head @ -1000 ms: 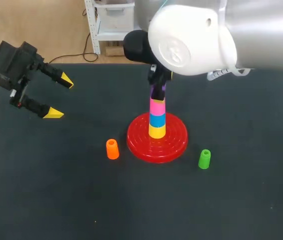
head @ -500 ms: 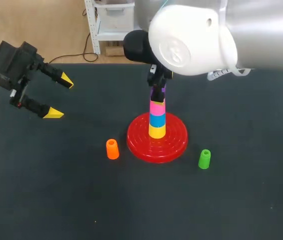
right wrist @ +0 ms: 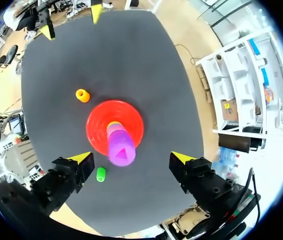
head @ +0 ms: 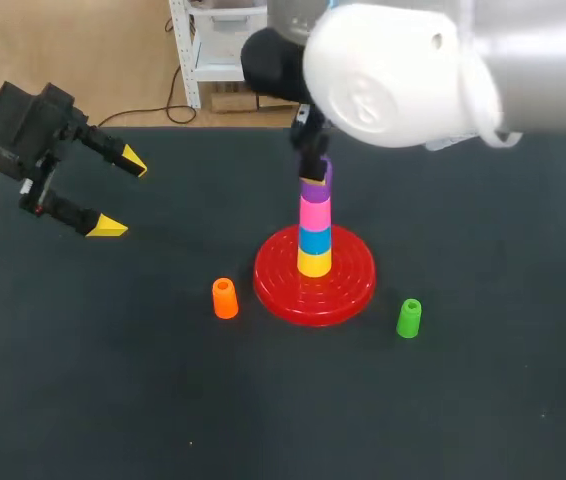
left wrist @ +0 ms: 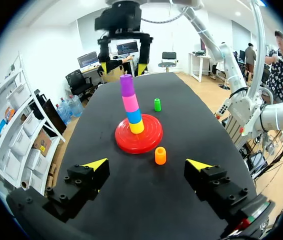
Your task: Pick up and stack the cylinders on the red base in this order: pink,purple,orange,green
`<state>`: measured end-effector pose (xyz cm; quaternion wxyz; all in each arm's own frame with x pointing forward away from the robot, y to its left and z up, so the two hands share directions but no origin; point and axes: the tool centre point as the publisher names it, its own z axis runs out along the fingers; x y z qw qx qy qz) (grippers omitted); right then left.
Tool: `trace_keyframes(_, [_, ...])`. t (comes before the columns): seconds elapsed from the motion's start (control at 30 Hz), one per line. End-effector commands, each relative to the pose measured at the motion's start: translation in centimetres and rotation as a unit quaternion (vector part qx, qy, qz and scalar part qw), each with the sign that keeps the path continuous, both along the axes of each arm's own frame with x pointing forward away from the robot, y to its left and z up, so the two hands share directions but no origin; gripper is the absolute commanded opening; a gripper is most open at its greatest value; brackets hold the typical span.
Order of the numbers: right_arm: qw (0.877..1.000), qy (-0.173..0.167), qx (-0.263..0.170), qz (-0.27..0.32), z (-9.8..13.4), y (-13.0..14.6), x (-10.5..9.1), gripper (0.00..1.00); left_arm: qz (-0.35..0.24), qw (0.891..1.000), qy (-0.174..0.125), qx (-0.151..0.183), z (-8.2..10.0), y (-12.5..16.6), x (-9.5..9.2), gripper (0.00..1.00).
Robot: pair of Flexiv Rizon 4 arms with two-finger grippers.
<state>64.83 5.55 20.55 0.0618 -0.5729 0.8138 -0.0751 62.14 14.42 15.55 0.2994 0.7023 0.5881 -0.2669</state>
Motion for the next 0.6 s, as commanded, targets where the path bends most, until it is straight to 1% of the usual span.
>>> trace_keyframes(0.03, [0.999,-0.024,0.032,0.017,1.8,-0.8,-2.2,1.00,-0.001,1.000,0.000,-0.001,-0.1,0.0,0.1,1.00])
trace_keyframes(0.1, [0.998,-0.024,0.049,0.031,2.6,-0.6,-2.9,1.00,-0.001,1.000,0.000,-0.001,-0.1,0.0,0.1,1.00])
trace_keyframes(0.23, [0.996,-0.027,0.061,0.054,3.4,0.0,-4.4,1.00,-0.001,1.000,0.000,-0.001,-0.1,0.0,0.1,1.00])
trace_keyframes(0.43, [0.994,-0.033,0.063,0.085,4.1,1.4,-7.0,1.00,-0.001,1.000,0.000,-0.001,-0.1,0.0,0.1,1.00])
trace_keyframes(0.6, [0.992,-0.029,0.060,0.104,4.0,2.8,-9.1,1.00,-0.001,1.000,0.000,-0.001,-0.1,0.0,0.1,1.00])
